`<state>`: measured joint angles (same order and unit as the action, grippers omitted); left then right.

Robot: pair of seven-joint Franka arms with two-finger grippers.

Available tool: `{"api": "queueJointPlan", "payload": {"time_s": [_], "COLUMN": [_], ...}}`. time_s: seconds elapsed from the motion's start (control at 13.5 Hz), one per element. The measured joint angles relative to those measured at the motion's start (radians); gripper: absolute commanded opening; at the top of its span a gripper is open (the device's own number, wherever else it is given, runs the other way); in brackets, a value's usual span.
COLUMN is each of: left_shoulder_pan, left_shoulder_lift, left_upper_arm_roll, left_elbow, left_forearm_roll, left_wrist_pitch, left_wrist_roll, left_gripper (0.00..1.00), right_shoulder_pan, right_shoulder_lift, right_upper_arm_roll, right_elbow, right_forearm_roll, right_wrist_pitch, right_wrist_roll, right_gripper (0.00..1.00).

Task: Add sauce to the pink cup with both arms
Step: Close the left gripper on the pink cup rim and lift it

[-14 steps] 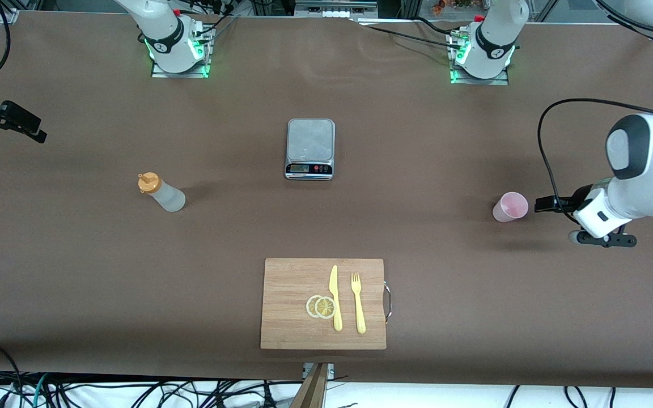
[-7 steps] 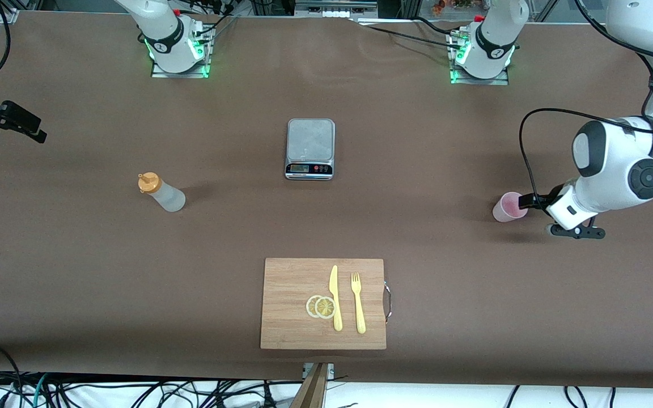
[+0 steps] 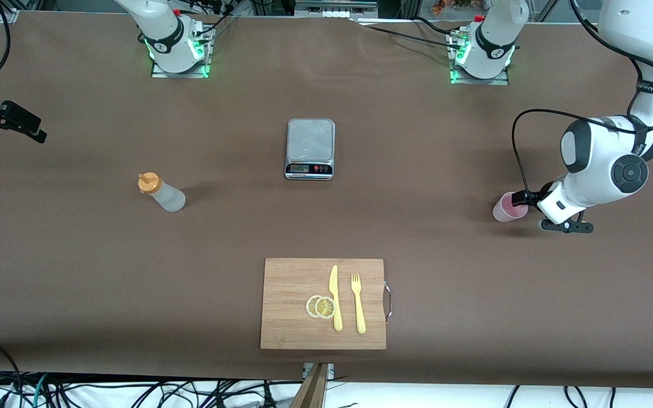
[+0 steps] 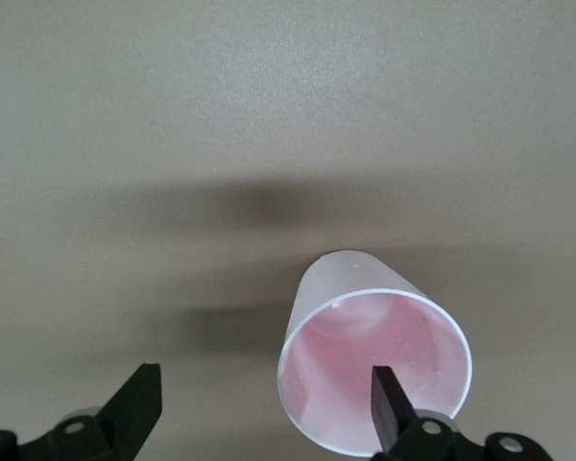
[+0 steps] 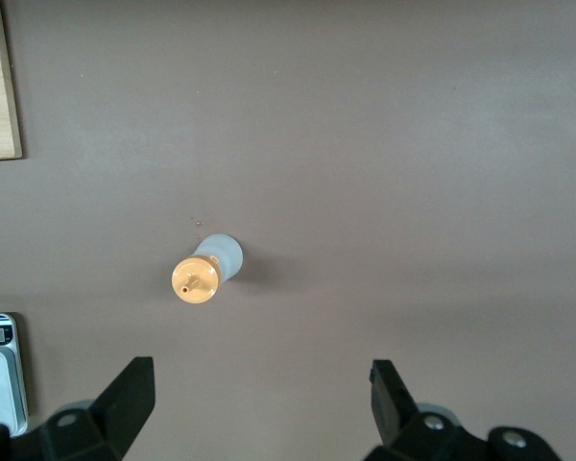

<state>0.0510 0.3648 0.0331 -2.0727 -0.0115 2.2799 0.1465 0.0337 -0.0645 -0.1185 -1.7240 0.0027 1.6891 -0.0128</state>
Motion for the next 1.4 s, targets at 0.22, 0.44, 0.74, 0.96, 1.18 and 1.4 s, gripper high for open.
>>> {"api": "queueJointPlan", "payload": {"time_s": [0.22, 0.44, 0.74, 0.96, 1.18, 1.4], "left_shoulder_pan": [-0.002, -0.003, -0.004, -0.005, -0.012, -0.045], "left_shoulder_lift": [0.006, 0.021, 0.026, 0.026, 0.024, 0.02], "left_upper_arm_roll": [0.0, 0.0, 0.0, 0.0, -0.002, -0.006], "left_elbow": [-0.002, -0.002, -0.002, 0.002, 0.011, 0.032], "left_forearm_roll": [0.0, 0.0, 0.0, 0.0, 0.0, 0.0], "left_wrist_pitch": [0.008, 0.028, 0.035, 0.035, 0.035, 0.035], "left_wrist_roll": [0.0, 0.0, 0.0, -0.002, -0.003, -0.018], "left_gripper": [0.7, 0.45, 0.18, 0.01, 0.0, 0.0], "right_shoulder_pan": [0.0, 0.0, 0.0, 0.0, 0.0, 0.0], "right_shoulder_lift": [0.0, 0.0, 0.0, 0.0, 0.0, 0.0], "right_upper_arm_roll": [0.0, 0.0, 0.0, 0.0, 0.0, 0.0], "right_elbow": [0.0, 0.0, 0.0, 0.0, 0.0, 0.0], "right_forearm_roll": [0.0, 0.0, 0.0, 0.0, 0.0, 0.0], "right_wrist_pitch": [0.0, 0.0, 0.0, 0.0, 0.0, 0.0], "right_wrist_roll": [0.0, 0.0, 0.0, 0.0, 0.0, 0.0], "right_gripper": [1.0, 1.0, 1.0, 1.0, 1.0, 1.0]}}
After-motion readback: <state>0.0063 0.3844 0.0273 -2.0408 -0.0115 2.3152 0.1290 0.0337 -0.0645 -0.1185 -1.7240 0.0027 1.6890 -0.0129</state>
